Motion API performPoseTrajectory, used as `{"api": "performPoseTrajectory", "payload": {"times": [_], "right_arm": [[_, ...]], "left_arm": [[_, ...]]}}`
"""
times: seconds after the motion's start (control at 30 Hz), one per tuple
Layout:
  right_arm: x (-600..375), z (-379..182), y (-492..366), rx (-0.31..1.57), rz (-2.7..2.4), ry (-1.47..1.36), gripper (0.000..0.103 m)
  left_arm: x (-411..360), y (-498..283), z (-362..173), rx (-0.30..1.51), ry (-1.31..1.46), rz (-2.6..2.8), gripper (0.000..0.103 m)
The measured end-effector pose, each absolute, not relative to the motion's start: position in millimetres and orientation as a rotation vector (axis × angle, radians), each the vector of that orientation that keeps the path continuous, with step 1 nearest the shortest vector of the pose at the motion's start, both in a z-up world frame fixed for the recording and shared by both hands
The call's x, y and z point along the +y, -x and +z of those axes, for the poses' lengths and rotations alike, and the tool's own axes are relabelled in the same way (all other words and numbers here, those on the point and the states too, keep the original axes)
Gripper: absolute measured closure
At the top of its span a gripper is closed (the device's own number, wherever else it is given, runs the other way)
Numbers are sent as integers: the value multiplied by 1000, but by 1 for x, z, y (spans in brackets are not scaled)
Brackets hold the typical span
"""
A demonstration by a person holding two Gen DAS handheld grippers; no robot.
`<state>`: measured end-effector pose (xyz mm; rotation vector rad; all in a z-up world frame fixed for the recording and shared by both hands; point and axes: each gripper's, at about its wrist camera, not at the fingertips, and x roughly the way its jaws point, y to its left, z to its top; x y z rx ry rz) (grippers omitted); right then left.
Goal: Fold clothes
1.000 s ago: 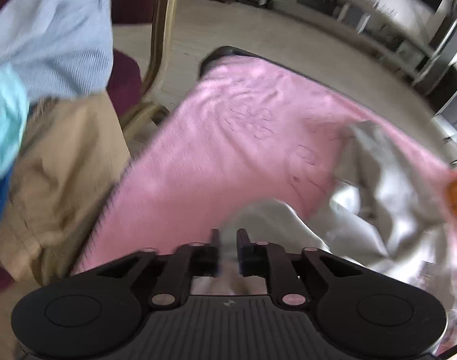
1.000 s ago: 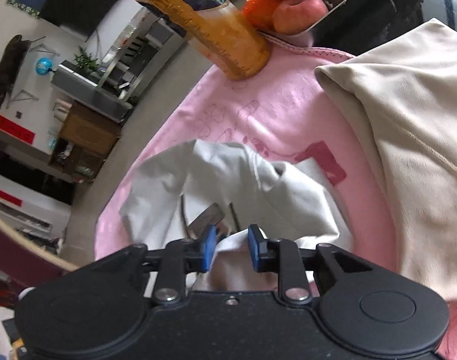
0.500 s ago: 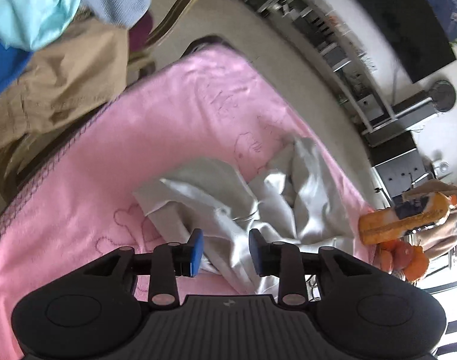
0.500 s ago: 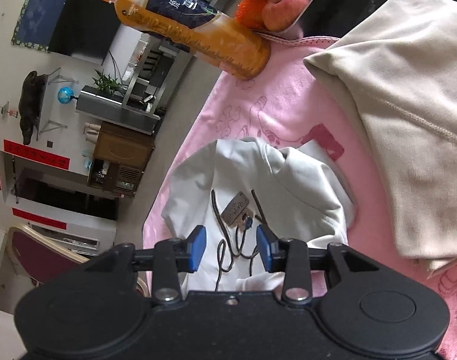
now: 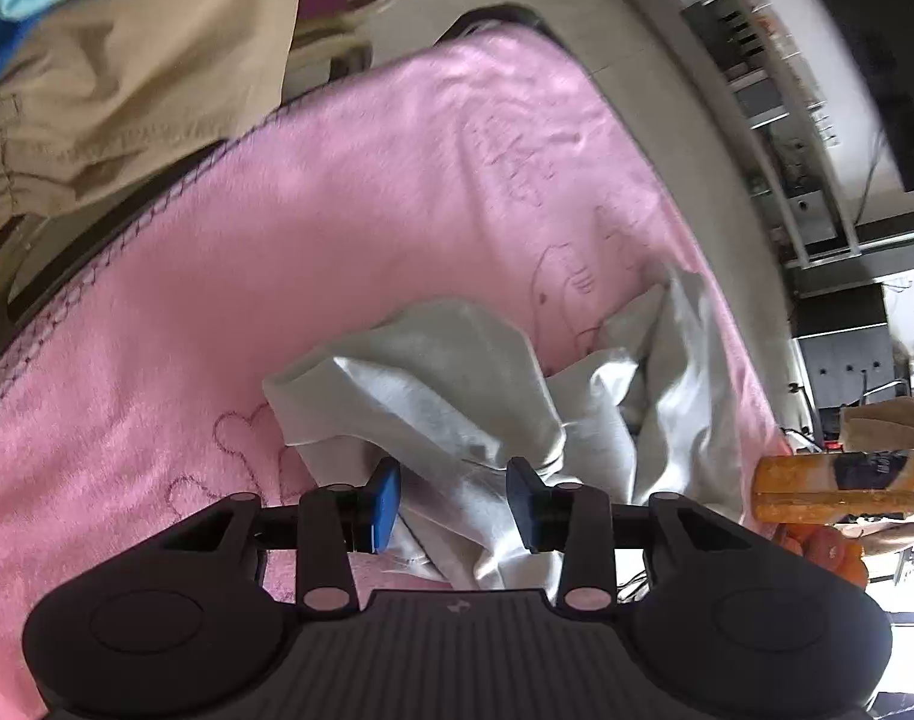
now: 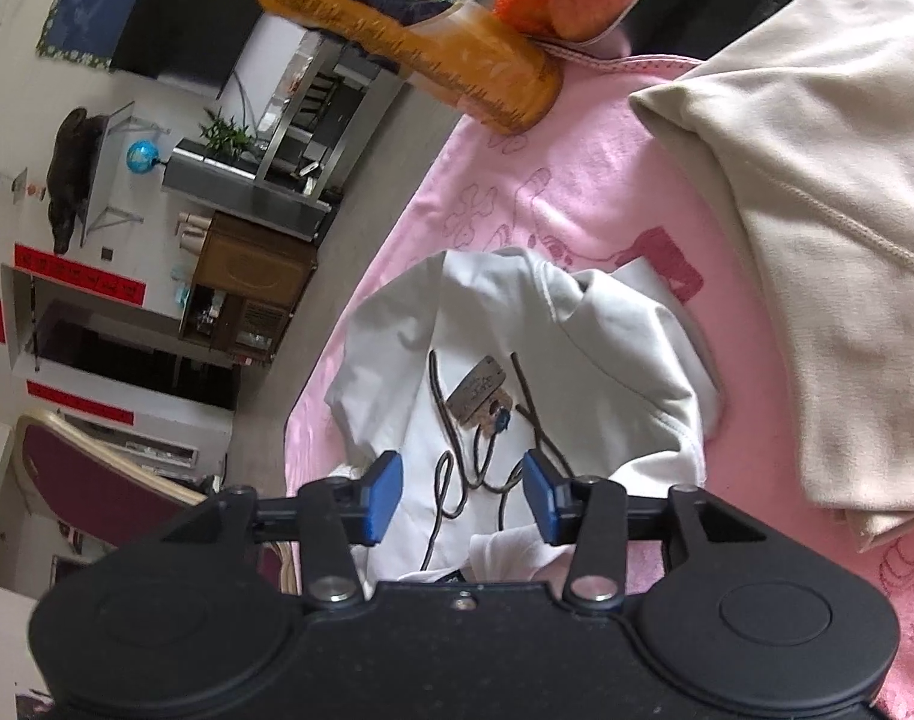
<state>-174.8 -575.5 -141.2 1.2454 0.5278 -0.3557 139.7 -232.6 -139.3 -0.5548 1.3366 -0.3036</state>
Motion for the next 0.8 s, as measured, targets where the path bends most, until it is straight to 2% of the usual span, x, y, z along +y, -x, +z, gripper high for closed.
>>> {"api": "performPoseTrajectory", "payload": {"times": [0.03,0.07,0.17,0.53,0.8], "right_arm": [[-574,-141,174,532,-353,-1242,59],[-574,-141,173,536,-353,-1239,59],[-572,-141,172,547,-355,-1229,58],[-550,-150,210,563,-405,-1219,54],[-549,-172,231,566,-496,-1278,54]], "left_arm": [[-234,-140,-141,1341,541,-297,73],[-235,-140,-142,1343,526,-294,84],[-238,-134,-139,1315,468,-326,98],[-217,-88,-125,1213,266,-454,99],[-203,-85,-145,1173,296,-458,98]]}}
